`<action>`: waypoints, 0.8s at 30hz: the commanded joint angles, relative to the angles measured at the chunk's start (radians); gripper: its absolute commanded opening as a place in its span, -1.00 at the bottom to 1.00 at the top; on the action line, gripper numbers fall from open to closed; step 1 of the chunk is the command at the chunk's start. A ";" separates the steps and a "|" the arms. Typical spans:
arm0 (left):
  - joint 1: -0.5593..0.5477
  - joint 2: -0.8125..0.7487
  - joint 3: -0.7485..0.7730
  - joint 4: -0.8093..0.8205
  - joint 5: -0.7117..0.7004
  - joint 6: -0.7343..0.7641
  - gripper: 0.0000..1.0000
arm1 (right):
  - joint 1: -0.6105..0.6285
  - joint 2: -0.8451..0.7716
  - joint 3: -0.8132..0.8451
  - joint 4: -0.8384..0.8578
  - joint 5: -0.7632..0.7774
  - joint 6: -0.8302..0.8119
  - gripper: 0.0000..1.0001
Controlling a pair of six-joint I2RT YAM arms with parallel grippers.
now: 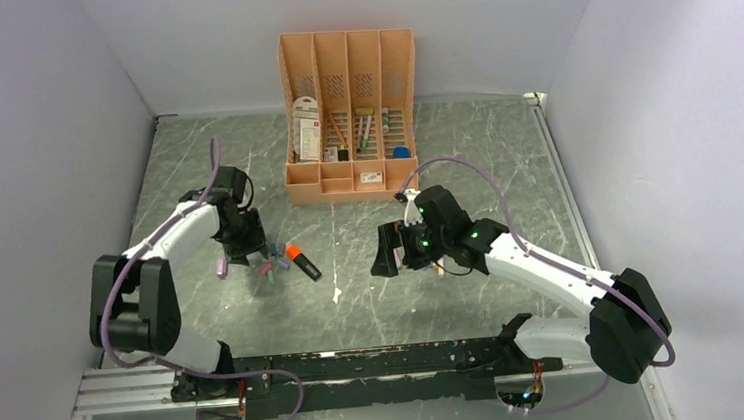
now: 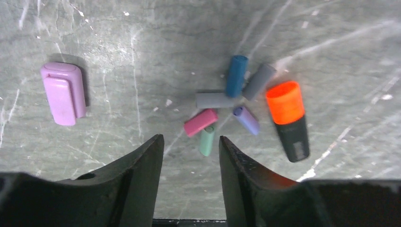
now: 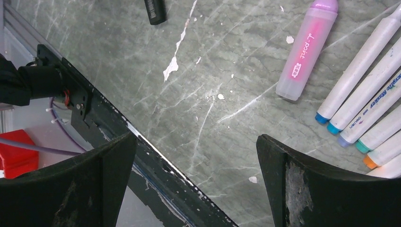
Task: Open the pen caps
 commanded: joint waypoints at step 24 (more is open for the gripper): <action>0.010 -0.664 0.055 -0.048 0.243 0.006 0.99 | 0.188 0.492 0.406 -0.091 0.148 -0.128 0.86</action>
